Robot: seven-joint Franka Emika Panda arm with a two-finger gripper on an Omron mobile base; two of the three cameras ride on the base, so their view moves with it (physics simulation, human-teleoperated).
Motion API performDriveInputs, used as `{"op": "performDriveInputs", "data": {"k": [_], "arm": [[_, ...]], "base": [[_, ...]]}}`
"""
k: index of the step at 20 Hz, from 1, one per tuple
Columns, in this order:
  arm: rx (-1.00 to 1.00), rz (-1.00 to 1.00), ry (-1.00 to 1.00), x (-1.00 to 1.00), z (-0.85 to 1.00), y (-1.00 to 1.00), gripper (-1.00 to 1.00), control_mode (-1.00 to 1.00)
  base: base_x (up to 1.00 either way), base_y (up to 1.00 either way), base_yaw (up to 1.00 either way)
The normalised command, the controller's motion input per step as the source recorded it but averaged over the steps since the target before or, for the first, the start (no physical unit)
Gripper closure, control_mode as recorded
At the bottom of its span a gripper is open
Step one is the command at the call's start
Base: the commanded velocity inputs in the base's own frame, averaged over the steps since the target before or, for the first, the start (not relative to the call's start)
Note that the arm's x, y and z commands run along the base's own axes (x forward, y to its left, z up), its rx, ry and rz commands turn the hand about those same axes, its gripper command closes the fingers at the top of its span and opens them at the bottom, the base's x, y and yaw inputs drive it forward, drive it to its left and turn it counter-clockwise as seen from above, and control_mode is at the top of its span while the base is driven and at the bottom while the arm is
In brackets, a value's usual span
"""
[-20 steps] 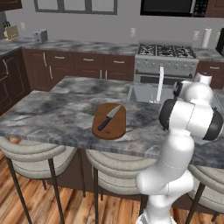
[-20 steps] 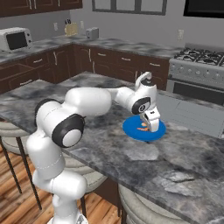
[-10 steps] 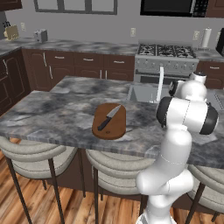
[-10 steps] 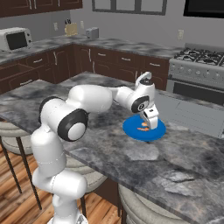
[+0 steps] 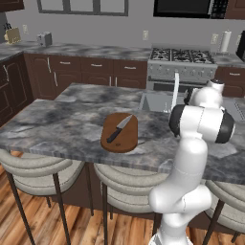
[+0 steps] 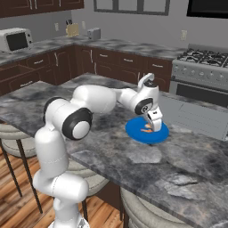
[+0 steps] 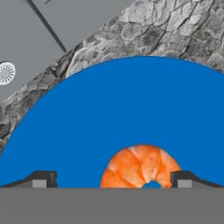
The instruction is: Pick up the knife from the drawer and place it on the cutting board. Then place the meat from the plate to the cutting board.
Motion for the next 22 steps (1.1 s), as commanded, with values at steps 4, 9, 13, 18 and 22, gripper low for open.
{"op": "performDriveInputs", "data": {"k": [4,9,13,18,22], "arm": [[0.01,0.00,-0.03,-0.02,-0.31,-0.27,-1.00,-1.00],[0.01,0.00,-0.04,-0.37,-0.45,-0.27,-1.00,-1.00],[0.00,0.00,-0.07,-0.61,-0.48,0.18,-1.00,-1.00],[0.00,0.00,-0.07,-0.77,-0.63,0.02,-1.00,-1.00],[0.00,-0.02,-0.01,-0.47,-0.74,0.04,-1.00,-1.00]], "base": [[0.00,0.00,0.00],[0.00,0.00,0.00],[0.00,0.00,0.00],[0.00,0.00,0.00],[0.00,0.00,0.00]]}}
